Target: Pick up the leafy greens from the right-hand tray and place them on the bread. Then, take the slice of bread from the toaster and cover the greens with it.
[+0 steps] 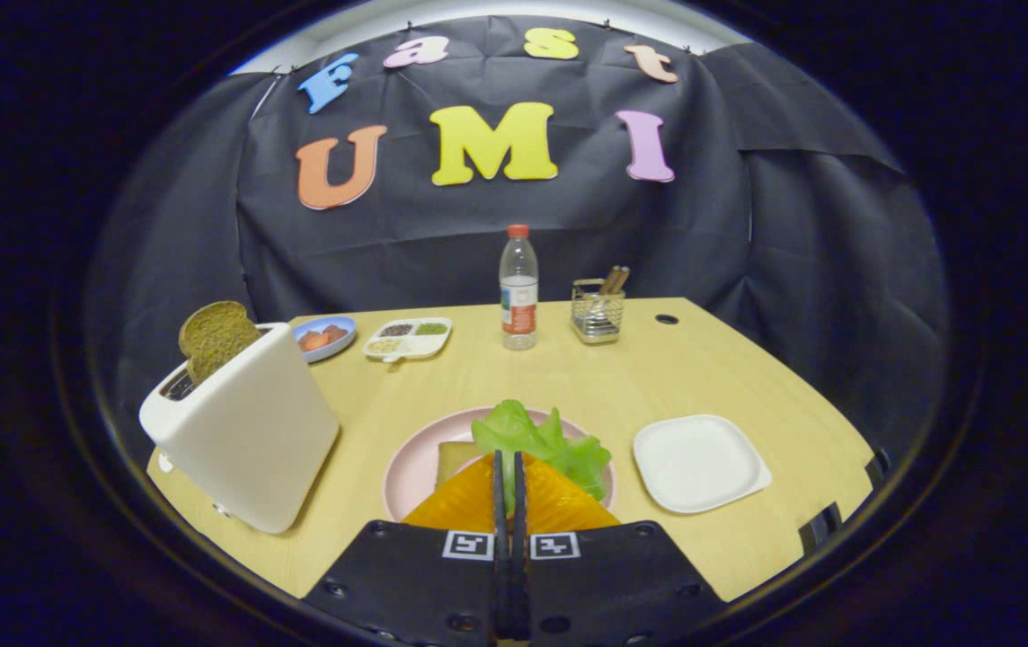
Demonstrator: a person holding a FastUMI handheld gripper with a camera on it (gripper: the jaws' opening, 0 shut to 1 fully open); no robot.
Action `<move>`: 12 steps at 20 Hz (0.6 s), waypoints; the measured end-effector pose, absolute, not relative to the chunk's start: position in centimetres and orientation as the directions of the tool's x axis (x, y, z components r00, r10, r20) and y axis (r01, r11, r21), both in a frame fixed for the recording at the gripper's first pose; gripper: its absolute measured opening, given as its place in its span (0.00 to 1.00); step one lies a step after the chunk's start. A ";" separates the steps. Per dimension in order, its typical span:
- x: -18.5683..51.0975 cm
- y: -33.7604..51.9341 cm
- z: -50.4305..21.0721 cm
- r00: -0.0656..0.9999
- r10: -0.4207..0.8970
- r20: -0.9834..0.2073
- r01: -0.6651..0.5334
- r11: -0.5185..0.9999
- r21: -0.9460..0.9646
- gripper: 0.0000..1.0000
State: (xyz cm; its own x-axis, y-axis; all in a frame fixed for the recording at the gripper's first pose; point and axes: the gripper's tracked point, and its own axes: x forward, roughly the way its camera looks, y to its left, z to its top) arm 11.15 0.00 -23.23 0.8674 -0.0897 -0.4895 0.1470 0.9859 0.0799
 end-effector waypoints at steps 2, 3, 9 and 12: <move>12.1 1.4 -24.6 0.854 -0.062 -0.516 0.127 0.988 0.091 0.00; 12.4 2.0 -25.6 0.842 -0.043 -0.537 0.117 0.988 0.105 0.00; 12.8 2.1 -29.7 0.770 -0.032 -0.637 0.157 0.977 0.141 0.08; 13.3 2.5 -29.9 0.781 -0.034 -0.624 0.132 0.985 0.112 0.23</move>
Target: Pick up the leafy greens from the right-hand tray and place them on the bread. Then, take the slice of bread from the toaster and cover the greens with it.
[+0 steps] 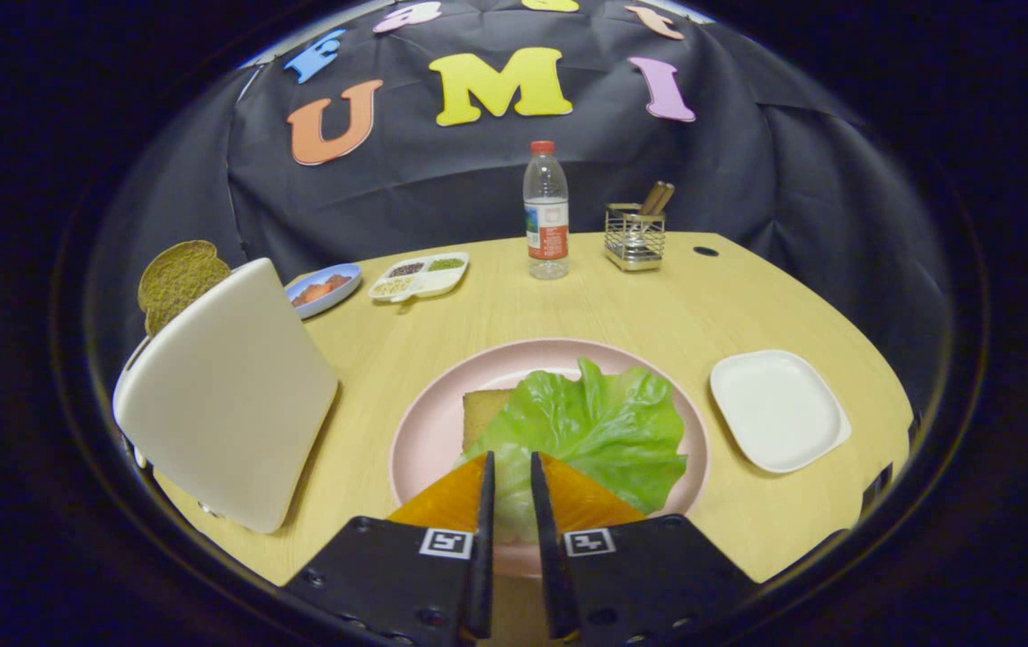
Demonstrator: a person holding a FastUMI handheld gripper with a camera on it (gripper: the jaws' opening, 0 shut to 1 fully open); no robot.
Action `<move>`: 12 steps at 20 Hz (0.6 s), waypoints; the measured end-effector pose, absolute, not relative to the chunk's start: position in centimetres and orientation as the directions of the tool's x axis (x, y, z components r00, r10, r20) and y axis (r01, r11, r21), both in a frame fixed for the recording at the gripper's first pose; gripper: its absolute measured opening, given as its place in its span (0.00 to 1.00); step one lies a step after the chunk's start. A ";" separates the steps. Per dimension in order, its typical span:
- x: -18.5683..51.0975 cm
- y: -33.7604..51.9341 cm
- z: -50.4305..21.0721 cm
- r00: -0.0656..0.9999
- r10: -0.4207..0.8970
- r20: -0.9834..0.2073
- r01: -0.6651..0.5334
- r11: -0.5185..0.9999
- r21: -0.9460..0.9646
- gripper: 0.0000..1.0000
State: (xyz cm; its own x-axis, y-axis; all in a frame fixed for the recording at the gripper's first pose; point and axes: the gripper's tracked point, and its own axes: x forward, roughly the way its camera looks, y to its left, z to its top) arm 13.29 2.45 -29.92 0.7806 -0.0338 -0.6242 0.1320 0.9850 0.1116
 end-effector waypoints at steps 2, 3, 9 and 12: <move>13.4 2.6 -29.9 0.778 -0.051 -0.626 0.123 0.990 0.072 0.33; 13.6 2.8 -29.8 0.781 -0.054 -0.622 0.116 0.991 0.060 0.33; 13.4 4.8 -24.0 0.858 -0.027 -0.513 0.065 0.996 0.057 0.70; 12.6 6.3 -18.6 0.916 -0.007 -0.401 0.045 0.995 0.085 0.96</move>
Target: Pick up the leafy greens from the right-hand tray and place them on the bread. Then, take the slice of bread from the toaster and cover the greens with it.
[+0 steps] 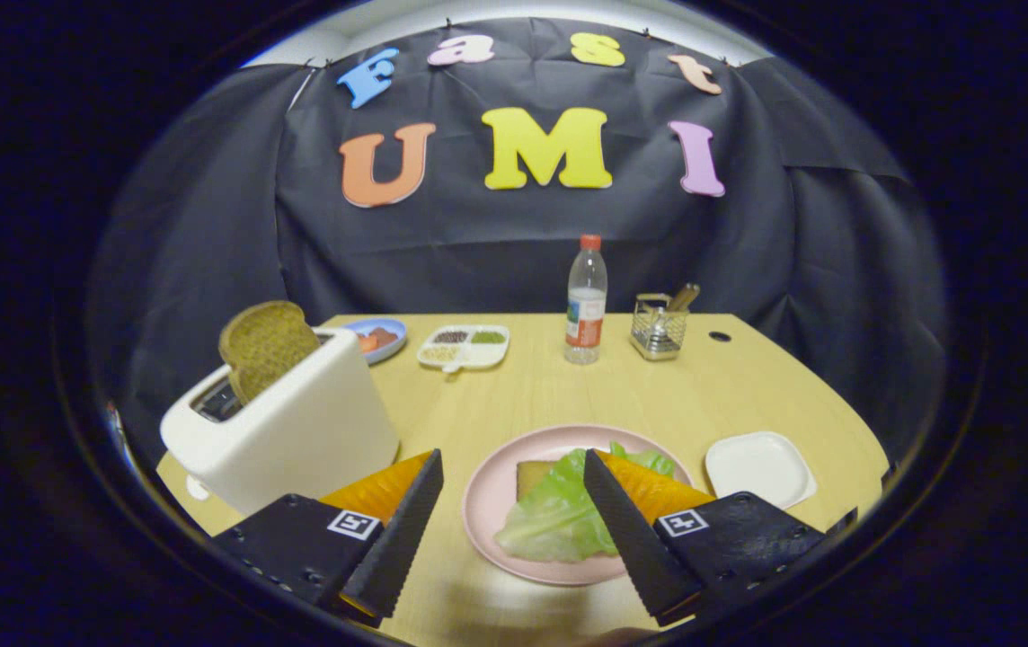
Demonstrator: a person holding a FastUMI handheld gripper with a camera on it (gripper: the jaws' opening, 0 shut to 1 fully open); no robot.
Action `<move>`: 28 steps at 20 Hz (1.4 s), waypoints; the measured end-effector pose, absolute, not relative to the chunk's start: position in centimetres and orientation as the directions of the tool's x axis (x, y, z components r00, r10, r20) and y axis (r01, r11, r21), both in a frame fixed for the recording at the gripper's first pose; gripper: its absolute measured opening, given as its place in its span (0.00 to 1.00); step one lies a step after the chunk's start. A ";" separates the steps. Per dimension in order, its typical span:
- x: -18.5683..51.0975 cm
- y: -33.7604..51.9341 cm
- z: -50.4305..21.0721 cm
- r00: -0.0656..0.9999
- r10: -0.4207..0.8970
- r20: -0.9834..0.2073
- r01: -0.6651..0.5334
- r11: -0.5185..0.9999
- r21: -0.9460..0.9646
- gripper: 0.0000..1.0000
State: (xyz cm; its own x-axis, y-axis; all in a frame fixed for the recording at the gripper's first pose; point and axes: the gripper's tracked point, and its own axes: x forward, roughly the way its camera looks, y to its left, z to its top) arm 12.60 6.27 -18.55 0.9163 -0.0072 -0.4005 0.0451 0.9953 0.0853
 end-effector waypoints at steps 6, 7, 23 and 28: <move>11.2 10.4 -10.0 0.961 -0.006 -0.277 0.034 0.995 0.098 0.96; 11.2 11.4 -9.3 0.961 -0.004 -0.277 0.029 0.996 0.088 0.96; 18.9 25.8 -11.5 0.868 0.022 -0.496 -0.040 0.999 -0.026 0.96; 20.1 24.5 -15.1 0.801 -0.039 -0.598 0.022 0.999 -0.035 0.83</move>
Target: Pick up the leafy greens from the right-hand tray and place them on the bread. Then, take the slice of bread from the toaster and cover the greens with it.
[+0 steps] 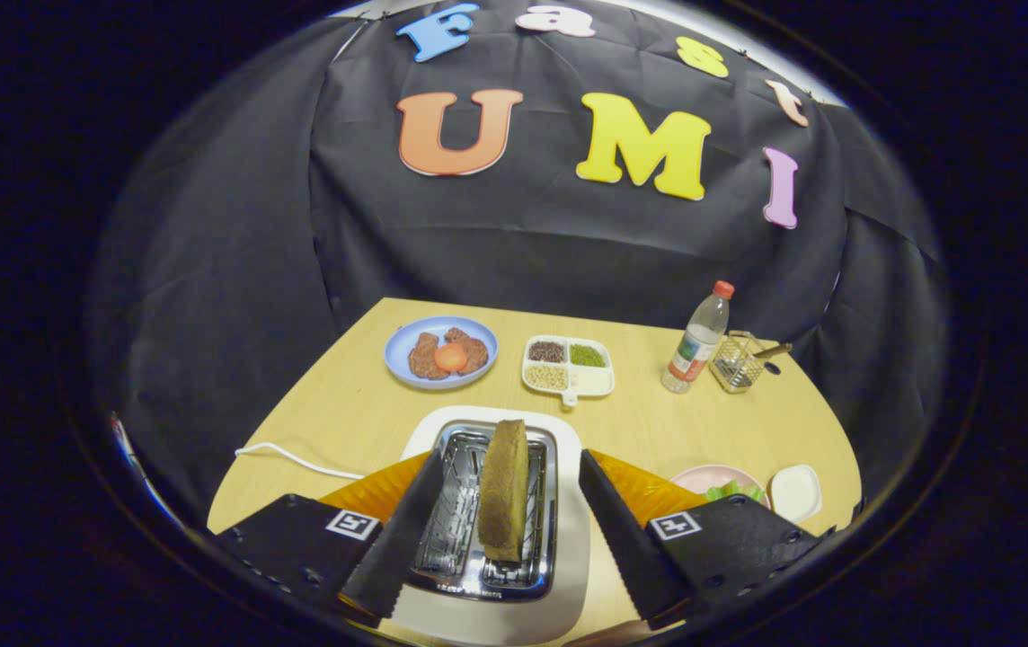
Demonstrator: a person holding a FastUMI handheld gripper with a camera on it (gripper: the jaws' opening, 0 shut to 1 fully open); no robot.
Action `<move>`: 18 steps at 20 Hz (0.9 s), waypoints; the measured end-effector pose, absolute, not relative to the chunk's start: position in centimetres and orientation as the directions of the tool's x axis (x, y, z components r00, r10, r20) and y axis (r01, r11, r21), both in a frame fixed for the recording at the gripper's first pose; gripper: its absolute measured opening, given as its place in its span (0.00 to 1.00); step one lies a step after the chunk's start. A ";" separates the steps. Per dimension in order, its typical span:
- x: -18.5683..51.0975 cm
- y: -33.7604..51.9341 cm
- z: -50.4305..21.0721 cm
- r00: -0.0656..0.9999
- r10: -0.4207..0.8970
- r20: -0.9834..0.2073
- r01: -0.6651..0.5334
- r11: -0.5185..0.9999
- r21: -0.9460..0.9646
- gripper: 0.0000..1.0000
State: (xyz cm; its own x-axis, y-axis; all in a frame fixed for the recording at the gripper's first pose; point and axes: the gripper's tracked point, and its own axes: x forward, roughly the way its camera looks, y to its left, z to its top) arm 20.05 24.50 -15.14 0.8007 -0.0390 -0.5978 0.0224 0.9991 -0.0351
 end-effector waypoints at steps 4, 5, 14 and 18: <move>20.2 23.9 -15.3 0.800 -0.045 -0.598 0.035 0.999 -0.027 0.43; 19.6 24.0 -15.2 0.805 -0.039 -0.592 0.032 0.999 -0.023 0.42; 18.8 24.8 -11.3 0.848 -0.013 -0.530 0.002 1.000 -0.020 0.07; 17.7 24.7 -7.8 0.881 0.009 -0.473 -0.013 1.000 -0.005 0.07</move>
State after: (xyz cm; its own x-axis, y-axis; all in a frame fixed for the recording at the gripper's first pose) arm 17.72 24.70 -7.84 0.8808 0.0088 -0.4734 -0.0126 0.9999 -0.0049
